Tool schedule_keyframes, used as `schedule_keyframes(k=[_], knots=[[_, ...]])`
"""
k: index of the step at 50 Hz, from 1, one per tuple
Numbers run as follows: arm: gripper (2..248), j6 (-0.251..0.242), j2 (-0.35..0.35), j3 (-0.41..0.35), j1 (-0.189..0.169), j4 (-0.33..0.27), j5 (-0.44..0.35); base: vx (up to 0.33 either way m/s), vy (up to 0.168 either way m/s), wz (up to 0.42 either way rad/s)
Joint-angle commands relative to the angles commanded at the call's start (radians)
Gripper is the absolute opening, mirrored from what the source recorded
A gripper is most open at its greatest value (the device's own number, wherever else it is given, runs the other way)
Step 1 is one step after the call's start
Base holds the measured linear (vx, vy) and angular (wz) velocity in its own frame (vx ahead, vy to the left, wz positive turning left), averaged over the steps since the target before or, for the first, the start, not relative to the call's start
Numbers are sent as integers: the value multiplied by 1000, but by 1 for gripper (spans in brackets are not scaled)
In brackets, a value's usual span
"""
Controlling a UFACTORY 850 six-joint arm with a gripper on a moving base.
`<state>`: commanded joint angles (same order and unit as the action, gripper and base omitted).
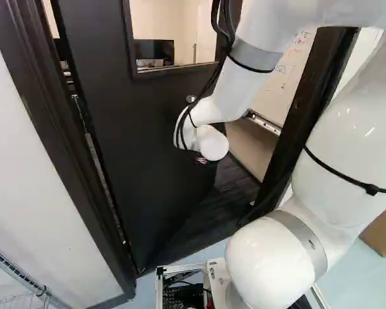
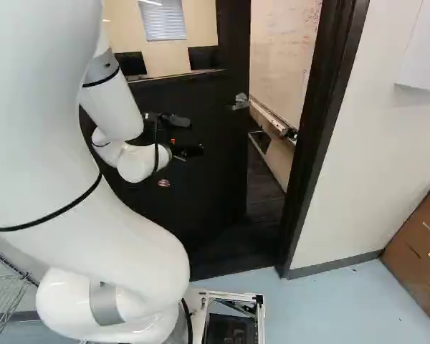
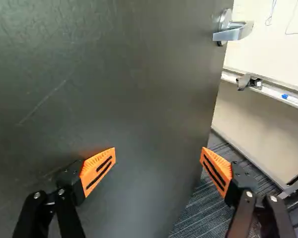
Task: Open the door and move inside
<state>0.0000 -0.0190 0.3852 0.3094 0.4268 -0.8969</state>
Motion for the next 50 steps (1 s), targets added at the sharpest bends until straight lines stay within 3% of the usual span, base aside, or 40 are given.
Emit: schedule_keyframes(k=[50], knots=[[247, 0, 78, 80, 96, 27, 0, 0, 0, 0]])
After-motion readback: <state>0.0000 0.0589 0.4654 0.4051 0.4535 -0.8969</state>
